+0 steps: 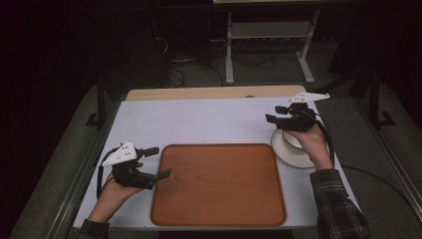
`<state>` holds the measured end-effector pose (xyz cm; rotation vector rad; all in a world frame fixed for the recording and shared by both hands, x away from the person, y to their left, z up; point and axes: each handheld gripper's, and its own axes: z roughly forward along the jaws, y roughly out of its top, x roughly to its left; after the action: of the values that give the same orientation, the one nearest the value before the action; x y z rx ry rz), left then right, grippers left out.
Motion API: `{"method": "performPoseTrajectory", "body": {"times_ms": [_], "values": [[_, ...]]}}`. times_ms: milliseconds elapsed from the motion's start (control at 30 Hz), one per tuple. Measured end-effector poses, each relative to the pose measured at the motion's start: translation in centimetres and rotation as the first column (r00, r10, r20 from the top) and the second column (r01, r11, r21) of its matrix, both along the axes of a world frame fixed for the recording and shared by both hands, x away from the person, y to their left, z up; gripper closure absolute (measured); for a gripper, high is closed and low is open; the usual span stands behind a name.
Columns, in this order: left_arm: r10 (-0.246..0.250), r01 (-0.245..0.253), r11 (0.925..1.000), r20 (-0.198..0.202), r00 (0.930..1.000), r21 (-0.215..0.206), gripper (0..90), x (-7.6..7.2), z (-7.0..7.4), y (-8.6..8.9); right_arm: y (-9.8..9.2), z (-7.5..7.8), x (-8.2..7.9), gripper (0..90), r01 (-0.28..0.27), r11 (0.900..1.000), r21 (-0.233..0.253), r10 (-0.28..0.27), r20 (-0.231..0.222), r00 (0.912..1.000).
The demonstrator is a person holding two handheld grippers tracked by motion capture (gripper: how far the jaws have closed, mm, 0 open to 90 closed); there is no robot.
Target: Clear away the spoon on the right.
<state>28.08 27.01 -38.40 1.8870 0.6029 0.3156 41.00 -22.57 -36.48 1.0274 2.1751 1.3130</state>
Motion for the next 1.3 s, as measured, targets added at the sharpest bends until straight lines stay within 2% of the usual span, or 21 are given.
{"method": "performPoseTrajectory", "body": {"times_ms": [100,200,300,433,500,767,1300], "values": [[0.005,-0.005,1.0,0.0,1.0,-0.001,12.6,0.1,-0.1,0.1,-0.3,-0.6,0.5,62.6,0.025,1.0,-0.016,-0.025,-0.018,0.9995],[0.005,-0.005,1.0,0.0,1.0,0.002,12.6,0.1,-0.1,0.1,-0.5,-1.0,0.8,77.1,0.072,0.996,-0.05,-0.073,-0.024,0.997],[0.005,-0.005,1.0,-0.003,1.0,0.004,12.6,0.1,-0.1,0.1,-0.9,-1.2,1.0,89.7,0.115,0.992,-0.056,-0.117,-0.023,0.9929],[0.009,-0.009,1.0,-0.005,1.0,0.0,12.6,0.1,-0.2,0.2,-1.5,-1.3,1.2,90.0,0.151,0.986,-0.071,-0.153,-0.019,0.9881],[0.01,-0.01,0.9999,-0.008,0.9999,0.003,12.6,0.2,-0.3,0.2,-2.0,-1.5,1.3,90.0,0.164,0.985,-0.061,-0.166,-0.032,0.9855],[0.013,-0.013,0.9999,-0.014,0.9998,0.008,12.7,0.4,-0.6,0.3,-3.7,-2.2,1.7,90.0,0.218,0.973,-0.073,-0.223,-0.061,0.9729],[0.012,-0.012,0.9999,-0.01,0.9999,0.011,12.8,0.3,-0.4,0.3,-5.1,-2.3,1.8,90.0,0.268,0.957,-0.113,-0.277,-0.067,0.9586]]}}
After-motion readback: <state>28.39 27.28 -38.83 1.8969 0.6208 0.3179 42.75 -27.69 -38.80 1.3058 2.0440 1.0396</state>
